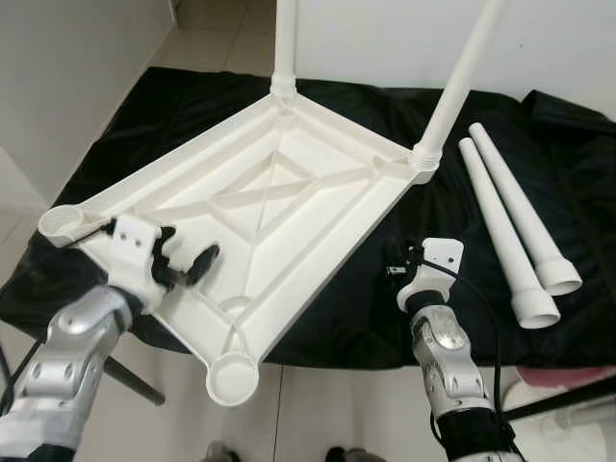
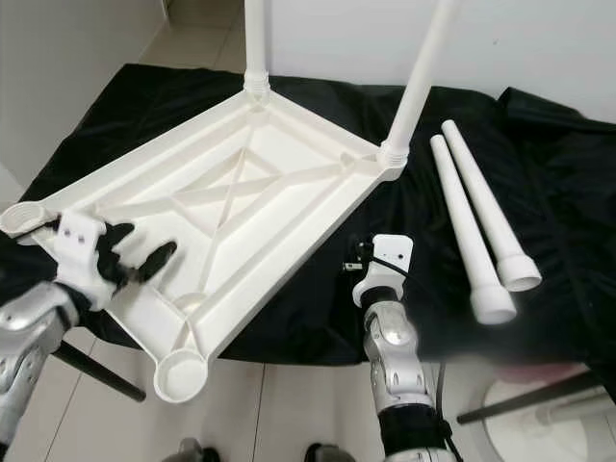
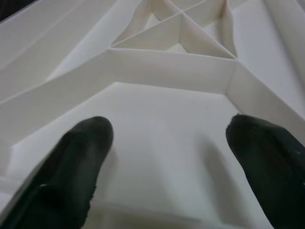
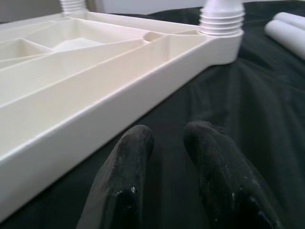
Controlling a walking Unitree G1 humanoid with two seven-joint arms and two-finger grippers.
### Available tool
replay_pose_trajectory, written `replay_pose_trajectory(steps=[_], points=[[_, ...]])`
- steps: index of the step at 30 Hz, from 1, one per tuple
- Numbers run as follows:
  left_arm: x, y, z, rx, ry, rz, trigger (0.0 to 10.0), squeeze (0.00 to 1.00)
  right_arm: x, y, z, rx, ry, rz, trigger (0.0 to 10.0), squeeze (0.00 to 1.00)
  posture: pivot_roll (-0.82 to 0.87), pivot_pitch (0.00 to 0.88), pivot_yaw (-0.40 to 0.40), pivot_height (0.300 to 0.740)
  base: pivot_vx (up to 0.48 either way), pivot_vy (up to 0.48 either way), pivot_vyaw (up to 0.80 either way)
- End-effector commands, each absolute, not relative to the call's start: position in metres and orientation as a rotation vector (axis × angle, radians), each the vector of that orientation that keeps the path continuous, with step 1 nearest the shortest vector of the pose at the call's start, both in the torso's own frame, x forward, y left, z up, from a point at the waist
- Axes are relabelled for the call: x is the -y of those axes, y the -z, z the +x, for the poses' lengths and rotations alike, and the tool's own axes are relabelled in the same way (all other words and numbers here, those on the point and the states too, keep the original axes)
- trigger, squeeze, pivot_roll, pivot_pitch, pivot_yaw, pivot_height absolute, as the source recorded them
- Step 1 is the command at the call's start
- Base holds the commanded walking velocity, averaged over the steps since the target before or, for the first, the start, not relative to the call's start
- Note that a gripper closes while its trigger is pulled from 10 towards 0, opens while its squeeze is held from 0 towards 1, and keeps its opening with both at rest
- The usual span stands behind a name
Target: Building children table
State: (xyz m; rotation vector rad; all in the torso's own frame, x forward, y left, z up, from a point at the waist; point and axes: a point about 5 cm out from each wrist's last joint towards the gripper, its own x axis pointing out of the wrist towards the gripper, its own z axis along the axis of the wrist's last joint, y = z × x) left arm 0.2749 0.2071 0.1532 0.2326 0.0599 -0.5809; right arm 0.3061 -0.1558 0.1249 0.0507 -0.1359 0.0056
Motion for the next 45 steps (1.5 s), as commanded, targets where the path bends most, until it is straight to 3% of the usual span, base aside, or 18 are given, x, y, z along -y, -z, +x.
replay_pose_trajectory(steps=[1,7,15,23,27,34,39,45], points=[[-0.187,-0.143,0.252,-0.158,1.072,0.22,10.0,0.0,0.159,-0.12,0.304,0.118,0.002,0.044,10.0,0.0,0.05,0.1,-0.054,0.74,0.0,0.0,0.0],[-0.186,-0.139,0.231,-0.25,1.184,0.294,10.0,0.0,0.16,-0.12,0.306,0.116,-0.005,0.034,10.0,0.0,0.07,0.101,-0.063,0.74,0.0,0.0,0.0],[-0.189,-0.153,0.229,-0.245,1.194,0.327,10.0,0.0,0.158,-0.118,0.306,0.11,-0.016,0.037,10.0,0.0,0.07,0.103,-0.065,0.74,0.0,0.0,0.0],[-0.186,-0.17,0.23,-0.187,1.195,0.201,10.0,0.0,0.158,-0.118,0.306,0.108,-0.019,0.036,10.0,0.0,0.07,0.103,-0.067,0.74,0.0,0.0,0.0],[-0.18,-0.18,0.22,-0.193,1.28,0.128,10.0,0.0,0.158,-0.118,0.307,0.108,-0.02,0.038,10.0,0.0,0.07,0.107,-0.069,0.74,0.0,0.0,0.0],[-0.18,-0.165,0.203,-0.334,1.39,0.247,10.0,0.0,0.158,-0.117,0.307,0.102,-0.022,0.04,10.0,0.0,0.08,0.119,-0.07,0.74,0.0,0.0,0.0],[-0.182,-0.157,0.204,-0.354,1.39,0.399,10.0,0.0,0.158,-0.118,0.309,0.103,-0.022,0.043,10.0,0.0,0.08,0.124,-0.072,0.74,0.0,0.0,0.0],[-0.184,-0.154,0.208,-0.382,1.376,0.434,10.0,0.0,0.158,-0.12,0.31,0.108,-0.021,0.045,10.0,0.0,0.08,0.125,-0.072,0.74,0.0,0.0,0.0]])
